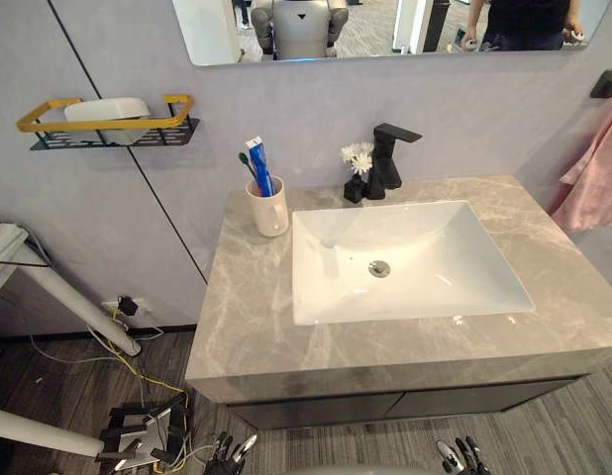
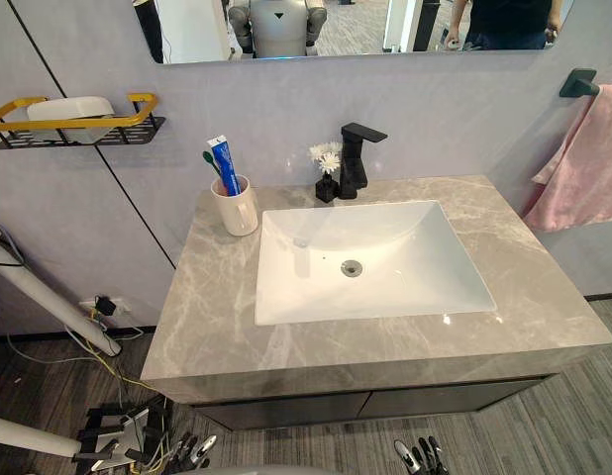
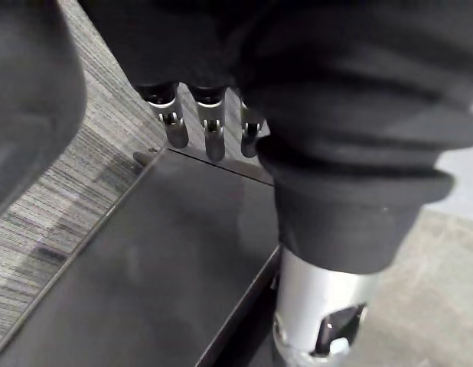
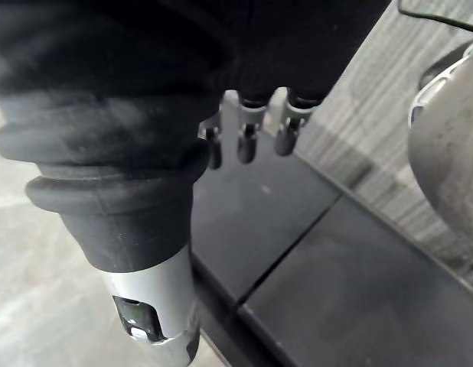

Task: Organize washtable

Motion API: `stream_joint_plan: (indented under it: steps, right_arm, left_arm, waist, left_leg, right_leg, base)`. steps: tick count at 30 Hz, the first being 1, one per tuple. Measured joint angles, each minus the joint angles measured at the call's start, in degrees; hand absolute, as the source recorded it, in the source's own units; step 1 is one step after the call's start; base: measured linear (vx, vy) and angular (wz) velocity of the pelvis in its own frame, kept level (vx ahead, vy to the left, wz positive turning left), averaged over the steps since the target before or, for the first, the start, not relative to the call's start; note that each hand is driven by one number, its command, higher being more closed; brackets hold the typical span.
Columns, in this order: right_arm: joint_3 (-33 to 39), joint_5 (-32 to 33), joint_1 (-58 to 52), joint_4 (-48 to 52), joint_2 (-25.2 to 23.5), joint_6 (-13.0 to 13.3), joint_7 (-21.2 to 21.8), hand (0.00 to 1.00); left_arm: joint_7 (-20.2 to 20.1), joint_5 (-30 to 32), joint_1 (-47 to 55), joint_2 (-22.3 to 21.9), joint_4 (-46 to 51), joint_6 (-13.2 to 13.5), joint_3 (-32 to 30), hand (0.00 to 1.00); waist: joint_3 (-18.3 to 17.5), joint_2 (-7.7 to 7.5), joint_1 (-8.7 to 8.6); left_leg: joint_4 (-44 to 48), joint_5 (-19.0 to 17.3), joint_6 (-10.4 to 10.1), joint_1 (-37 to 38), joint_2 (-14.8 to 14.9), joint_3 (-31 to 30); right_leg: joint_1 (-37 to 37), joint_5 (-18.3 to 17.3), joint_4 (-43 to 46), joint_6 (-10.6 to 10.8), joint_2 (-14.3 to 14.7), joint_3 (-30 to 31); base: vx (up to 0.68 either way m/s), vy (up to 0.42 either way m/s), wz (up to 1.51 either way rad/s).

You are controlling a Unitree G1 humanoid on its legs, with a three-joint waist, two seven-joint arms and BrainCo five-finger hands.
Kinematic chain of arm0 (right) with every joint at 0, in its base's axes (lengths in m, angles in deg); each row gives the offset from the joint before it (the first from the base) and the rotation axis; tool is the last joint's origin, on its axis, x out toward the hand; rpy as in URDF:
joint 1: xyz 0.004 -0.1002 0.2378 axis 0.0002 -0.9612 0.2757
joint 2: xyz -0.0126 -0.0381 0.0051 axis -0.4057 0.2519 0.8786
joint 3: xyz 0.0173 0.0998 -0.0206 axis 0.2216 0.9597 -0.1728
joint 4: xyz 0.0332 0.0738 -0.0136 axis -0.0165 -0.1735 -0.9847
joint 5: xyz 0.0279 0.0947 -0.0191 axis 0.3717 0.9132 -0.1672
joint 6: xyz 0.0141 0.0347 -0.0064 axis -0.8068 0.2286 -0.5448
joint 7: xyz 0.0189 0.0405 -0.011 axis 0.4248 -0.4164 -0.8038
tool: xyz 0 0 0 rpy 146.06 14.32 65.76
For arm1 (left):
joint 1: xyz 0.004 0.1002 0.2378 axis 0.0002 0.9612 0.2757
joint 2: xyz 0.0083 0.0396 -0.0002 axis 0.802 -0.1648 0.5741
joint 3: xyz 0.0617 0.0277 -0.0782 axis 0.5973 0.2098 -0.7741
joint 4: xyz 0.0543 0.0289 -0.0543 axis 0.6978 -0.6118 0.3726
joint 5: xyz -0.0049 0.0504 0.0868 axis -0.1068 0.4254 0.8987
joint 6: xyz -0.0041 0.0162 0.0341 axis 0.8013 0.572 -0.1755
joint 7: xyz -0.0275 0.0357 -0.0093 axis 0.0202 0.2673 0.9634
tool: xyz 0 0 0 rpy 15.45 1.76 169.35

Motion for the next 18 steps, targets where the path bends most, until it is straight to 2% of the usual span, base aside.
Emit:
stream_joint_plan:
  steps: [5,6,7,8,10,11,12,13,14,15,16,18]
  right_arm:
    - [-0.04,1.01,2.10,-1.78,-0.02,0.58,-0.14,0.00]
    - [-0.09,1.02,2.90,-1.74,-0.05,0.58,-0.13,0.00]
    - [-0.12,0.98,3.65,-1.01,0.12,0.61,-0.12,0.00]
    - [-0.17,0.97,4.59,-0.94,0.73,0.66,-0.12,0.00]
    - [-0.15,0.38,6.40,-1.04,2.95,0.77,-0.23,0.00]
    - [-0.11,-0.18,8.13,-2.06,5.30,0.76,-0.47,0.00]
    - [0.07,-0.18,8.66,-2.55,5.88,0.79,-0.74,0.00]
    - [0.83,-0.19,9.29,-3.46,6.30,0.88,-1.11,0.00]
    - [2.26,-0.19,10.38,-4.41,6.17,0.87,-1.41,0.00]
    - [2.81,-0.18,10.99,-4.54,6.00,0.89,-1.44,0.00]
    - [3.77,-0.16,12.81,-5.39,5.43,0.90,-1.60,0.00]
    - [3.75,-0.07,14.96,-5.46,3.17,0.85,-2.42,0.00]
  left_arm:
    - [0.85,-0.55,-1.19,0.80,0.59,0.38,4.30,0.00]
    - [0.96,-1.10,-1.33,0.63,2.27,0.28,5.09,0.00]
    - [1.58,-2.44,-1.27,0.70,4.97,0.28,5.28,0.00]
    - [2.77,-3.53,-1.05,0.87,6.44,-0.17,5.36,0.00]
    - [4.50,-5.22,-0.07,0.80,8.48,-0.40,4.72,0.00]
    - [5.17,-6.11,0.45,0.60,8.66,-0.40,4.89,0.00]
    - [5.69,-6.16,0.64,0.56,8.75,-0.42,4.82,0.00]
    - [6.28,-6.70,1.12,0.65,8.75,-0.33,4.53,0.00]
    - [6.70,-7.61,2.28,0.82,8.79,-0.14,4.13,0.00]
    - [6.75,-7.76,2.63,1.04,8.68,-0.49,4.37,0.00]
    - [6.98,-7.69,2.57,1.65,8.92,-1.05,5.28,0.00]
    - [7.05,-7.60,2.82,4.03,8.81,-2.04,5.69,0.00]
  waist:
    - [0.10,0.18,-0.20]
    - [0.68,-0.38,-0.16]
    - [2.13,-0.82,0.40]
    - [3.30,-1.17,0.74]
    - [3.79,-1.32,1.02]
    - [4.25,-0.59,1.65]
    - [4.29,-0.49,1.97]
    - [4.28,-0.37,2.12]
    - [4.37,-0.12,2.21]
    - [4.42,0.07,1.91]
    - [4.88,-0.34,1.90]
    - [5.66,-2.13,1.98]
  left_leg:
    - [0.60,-0.10,-0.12,0.98,0.06,-0.57]
    - [4.61,-2.23,-0.54,-0.45,0.93,0.20]
    - [13.04,-6.01,-1.32,-2.88,2.90,0.58]
    - [20.81,-8.08,-1.82,-5.65,4.59,-0.85]
    - [32.24,-9.68,-1.85,-12.16,5.79,-11.27]
    - [34.28,-10.58,-2.96,-14.18,6.65,-19.89]
    - [33.91,-10.91,-3.44,-14.06,7.05,-22.87]
    - [32.04,-11.54,-4.77,-13.37,7.30,-27.31]
    - [28.03,-13.56,-7.60,-10.32,7.58,-30.13]
    - [26.03,-15.06,-7.72,-8.84,7.71,-29.55]
    - [24.90,-16.65,-7.09,-8.24,7.67,-26.82]
    - [25.98,-17.32,-5.94,-8.51,6.61,-21.71]
  right_leg:
    - [0.53,-0.58,0.02,0.11,0.03,-0.21]
    - [0.39,-0.65,0.06,0.03,0.10,0.73]
    - [0.38,-1.05,0.51,-0.19,0.39,2.39]
    - [0.14,-1.53,1.26,-0.73,0.67,3.88]
    - [-2.33,-1.69,2.82,-1.06,0.89,7.32]
    - [-4.20,-1.45,3.51,-0.85,2.18,11.10]
    - [-4.87,-1.40,3.80,-0.74,2.72,12.33]
    - [-5.54,-1.10,4.41,-0.27,3.42,13.92]
    - [-6.84,-0.99,5.13,0.65,4.13,16.34]
    - [-7.53,-1.25,5.38,1.23,4.39,17.26]
    - [-9.29,-1.25,6.38,2.10,4.01,19.99]
    - [-11.57,0.77,6.80,3.31,3.35,25.07]
  base:
    - [0.01,-0.010,0.05]
    - [0.01,-0.035,-0.36]
    - [-0.02,-0.059,-0.60]
    - [-0.05,-0.063,-0.75]
    - [-0.08,0.008,-0.99]
    - [-0.05,0.079,-1.17]
    - [0.01,0.136,-1.11]
    - [0.03,0.185,-0.93]
    - [0.04,0.199,-0.85]
    - [0.01,0.233,-0.98]
    - [-0.01,0.187,-0.85]
    - [-0.04,0.224,-1.22]
